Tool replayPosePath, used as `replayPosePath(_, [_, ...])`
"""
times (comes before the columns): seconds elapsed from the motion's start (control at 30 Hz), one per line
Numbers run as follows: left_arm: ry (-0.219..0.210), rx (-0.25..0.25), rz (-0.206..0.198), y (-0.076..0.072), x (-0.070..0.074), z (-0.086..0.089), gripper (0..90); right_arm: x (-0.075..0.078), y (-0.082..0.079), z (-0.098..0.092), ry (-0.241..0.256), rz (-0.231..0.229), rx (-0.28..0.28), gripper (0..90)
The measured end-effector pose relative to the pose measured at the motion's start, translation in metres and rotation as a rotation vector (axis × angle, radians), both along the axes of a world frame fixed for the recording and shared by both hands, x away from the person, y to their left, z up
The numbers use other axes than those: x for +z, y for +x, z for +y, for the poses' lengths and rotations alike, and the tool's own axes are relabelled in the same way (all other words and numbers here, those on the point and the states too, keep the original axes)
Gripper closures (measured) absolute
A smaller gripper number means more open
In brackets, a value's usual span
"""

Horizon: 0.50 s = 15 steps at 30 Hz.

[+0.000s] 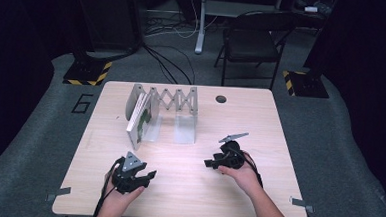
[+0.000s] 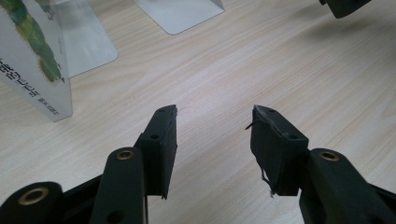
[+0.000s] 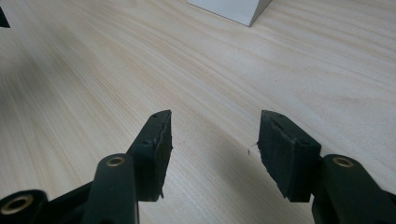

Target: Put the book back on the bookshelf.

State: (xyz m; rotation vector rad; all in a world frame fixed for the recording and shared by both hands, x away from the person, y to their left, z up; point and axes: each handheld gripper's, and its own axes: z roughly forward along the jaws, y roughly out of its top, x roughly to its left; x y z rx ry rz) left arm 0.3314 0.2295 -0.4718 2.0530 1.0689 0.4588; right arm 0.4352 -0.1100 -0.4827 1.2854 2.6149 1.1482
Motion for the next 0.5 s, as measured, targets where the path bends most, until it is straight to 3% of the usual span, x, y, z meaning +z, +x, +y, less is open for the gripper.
replayPosePath(0.1, [-0.006,-0.002,0.0,0.0007,-0.0014,-0.0011,50.1,0.0013,-0.0005,-0.0005,0.001,0.015,-0.006,44.5])
replayPosePath(0.5, [0.012,-0.036,0.012,0.0039,-0.0069,-0.0049,49.3,0.0034,-0.0026,-0.0027,0.027,-0.011,-0.01,44.8])
